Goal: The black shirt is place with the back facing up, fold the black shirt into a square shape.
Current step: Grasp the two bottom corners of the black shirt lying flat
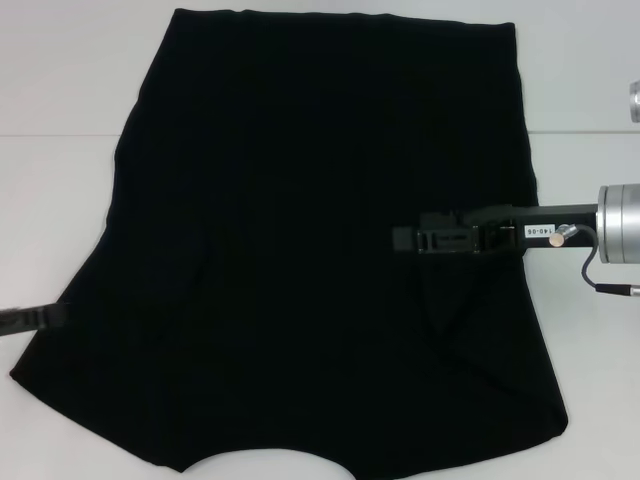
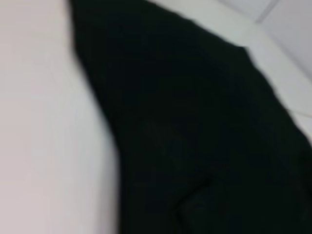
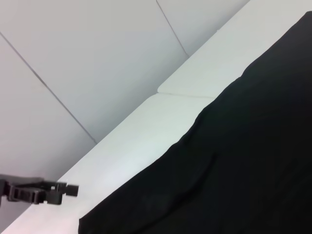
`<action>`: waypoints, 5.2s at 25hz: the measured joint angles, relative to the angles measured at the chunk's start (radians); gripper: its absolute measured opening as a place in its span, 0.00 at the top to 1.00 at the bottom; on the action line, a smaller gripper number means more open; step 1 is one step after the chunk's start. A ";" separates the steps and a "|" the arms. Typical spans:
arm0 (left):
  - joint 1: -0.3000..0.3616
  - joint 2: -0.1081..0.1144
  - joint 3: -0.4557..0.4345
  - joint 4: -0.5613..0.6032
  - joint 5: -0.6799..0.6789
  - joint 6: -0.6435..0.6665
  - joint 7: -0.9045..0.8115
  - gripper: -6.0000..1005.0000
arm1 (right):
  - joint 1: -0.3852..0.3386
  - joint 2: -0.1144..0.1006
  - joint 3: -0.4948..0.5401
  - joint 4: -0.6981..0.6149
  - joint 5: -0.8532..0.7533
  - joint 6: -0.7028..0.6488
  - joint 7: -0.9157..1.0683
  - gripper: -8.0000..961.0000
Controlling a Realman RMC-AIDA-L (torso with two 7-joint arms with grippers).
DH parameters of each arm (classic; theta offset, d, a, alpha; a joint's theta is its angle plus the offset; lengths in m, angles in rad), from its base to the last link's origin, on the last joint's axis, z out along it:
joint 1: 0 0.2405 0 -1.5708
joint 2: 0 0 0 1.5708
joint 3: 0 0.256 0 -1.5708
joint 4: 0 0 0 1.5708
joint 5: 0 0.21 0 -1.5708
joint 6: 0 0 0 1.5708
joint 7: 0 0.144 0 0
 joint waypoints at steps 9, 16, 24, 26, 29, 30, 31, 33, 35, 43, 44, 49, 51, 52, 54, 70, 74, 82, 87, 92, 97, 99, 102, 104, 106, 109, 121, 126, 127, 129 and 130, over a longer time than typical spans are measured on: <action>-0.012 0.002 -0.003 -0.020 0.144 -0.088 -0.117 0.07 | 0.007 0.001 -0.006 -0.001 0.003 -0.011 -0.003 0.11; -0.029 0.006 -0.003 -0.059 0.177 -0.118 -0.127 0.07 | 0.015 0.002 -0.020 -0.004 0.000 -0.029 -0.011 0.11; -0.032 0.009 0.006 -0.065 0.190 -0.131 -0.125 0.07 | 0.014 0.003 -0.020 -0.005 0.005 -0.030 -0.009 0.11; -0.032 0.010 0.024 -0.065 0.192 -0.117 -0.121 0.07 | 0.014 0.003 -0.019 -0.006 0.005 -0.030 -0.008 0.11; -0.032 0.008 0.057 -0.065 0.197 -0.100 -0.119 0.07 | 0.015 0.003 -0.016 -0.007 0.005 -0.029 -0.008 0.11; -0.033 0.008 0.063 -0.066 0.200 -0.096 -0.119 0.07 | 0.015 0.003 -0.015 -0.007 0.005 -0.030 -0.008 0.11; -0.035 0.007 0.070 -0.066 0.203 -0.092 -0.118 0.07 | 0.015 0.003 -0.015 -0.007 0.005 -0.030 -0.009 0.11; -0.039 0.007 0.076 -0.067 0.205 -0.082 -0.116 0.07 | 0.015 0.003 -0.014 -0.008 0.005 -0.031 -0.009 0.11; -0.043 0.007 0.078 -0.067 0.206 -0.075 -0.113 0.08 | 0.015 0.003 -0.013 -0.008 0.005 -0.032 -0.010 0.11; -0.051 0.009 0.076 -0.072 0.203 -0.093 -0.115 0.18 | 0.014 0.002 -0.011 -0.010 0.005 -0.034 -0.011 0.11; -0.051 0.010 0.075 -0.075 0.200 -0.102 -0.117 0.20 | 0.014 0.001 -0.011 -0.010 0.005 -0.034 -0.011 0.11; -0.054 0.012 0.071 -0.092 0.196 -0.135 -0.122 0.33 | 0.005 -0.006 -0.017 -0.010 0.004 -0.038 -0.002 0.11; -0.056 0.012 0.073 -0.097 0.197 -0.142 -0.123 0.42 | -0.002 -0.010 -0.018 -0.010 0.002 -0.046 0.004 0.11; -0.056 0.012 0.074 -0.098 0.198 -0.147 -0.123 0.46 | -0.006 -0.014 -0.018 -0.010 0.000 -0.053 0.008 0.11; -0.056 0.011 0.074 -0.098 0.197 -0.152 -0.123 0.54 | -0.018 -0.023 -0.019 -0.012 -0.002 -0.069 0.019 0.11; -0.061 0.006 0.074 -0.127 0.152 -0.134 -0.117 0.97 | -0.179 -0.154 -0.020 -0.043 -0.136 -0.179 0.212 0.11; -0.061 0.004 0.075 -0.134 0.135 -0.130 -0.114 0.96 | -0.198 -0.156 -0.015 -0.063 -0.198 -0.186 0.238 0.11; -0.065 0.001 0.075 -0.144 0.126 -0.129 -0.113 0.96 | -0.202 -0.163 -0.020 -0.060 -0.263 -0.210 0.234 0.11; -0.068 0.001 0.075 -0.149 0.126 -0.130 -0.110 0.95 | -0.183 -0.146 -0.021 -0.054 -0.312 -0.210 0.240 0.11; -0.071 0.002 0.075 -0.149 0.126 -0.128 -0.106 0.95 | -0.161 -0.125 -0.029 -0.052 -0.342 -0.210 0.254 0.11; -0.071 0.003 0.075 -0.149 0.126 -0.128 -0.104 0.94 | -0.152 -0.108 -0.041 -0.051 -0.354 -0.205 0.265 0.11; -0.071 0.004 0.075 -0.149 0.126 -0.128 -0.103 0.94 | -0.149 -0.104 -0.047 -0.052 -0.354 -0.205 0.272 0.11; -0.070 0.004 0.075 -0.149 0.126 -0.128 -0.102 0.94 | -0.149 -0.103 -0.051 -0.056 -0.354 -0.205 0.282 0.11; -0.070 0.004 0.075 -0.149 0.126 -0.129 -0.102 0.94 | -0.152 -0.104 -0.048 -0.060 -0.353 -0.204 0.283 0.11; -0.070 0.004 0.075 -0.149 0.126 -0.129 -0.101 0.93 | -0.153 -0.108 -0.047 -0.061 -0.352 -0.203 0.285 0.11; -0.070 0.004 0.075 -0.149 0.126 -0.130 -0.100 0.93 | -0.156 -0.112 -0.046 -0.062 -0.354 -0.198 0.293 0.11; -0.073 0.005 0.075 -0.149 0.124 -0.135 -0.100 0.92 | -0.144 -0.100 -0.059 -0.054 -0.354 -0.179 0.310 0.14; -0.073 0.008 0.073 -0.149 0.113 -0.134 -0.095 0.92 | -0.133 -0.081 -0.062 -0.058 -0.354 -0.186 0.313 0.16; -0.073 0.008 0.073 -0.149 0.113 -0.134 -0.094 0.92 | -0.131 -0.078 -0.062 -0.059 -0.354 -0.189 0.314 0.16; -0.073 0.008 0.073 -0.149 0.113 -0.135 -0.094 0.91 | -0.125 -0.072 -0.063 -0.062 -0.354 -0.195 0.315 0.17; -0.073 0.008 0.073 -0.149 0.113 -0.136 -0.094 0.91 | -0.122 -0.070 -0.063 -0.062 -0.354 -0.197 0.316 0.17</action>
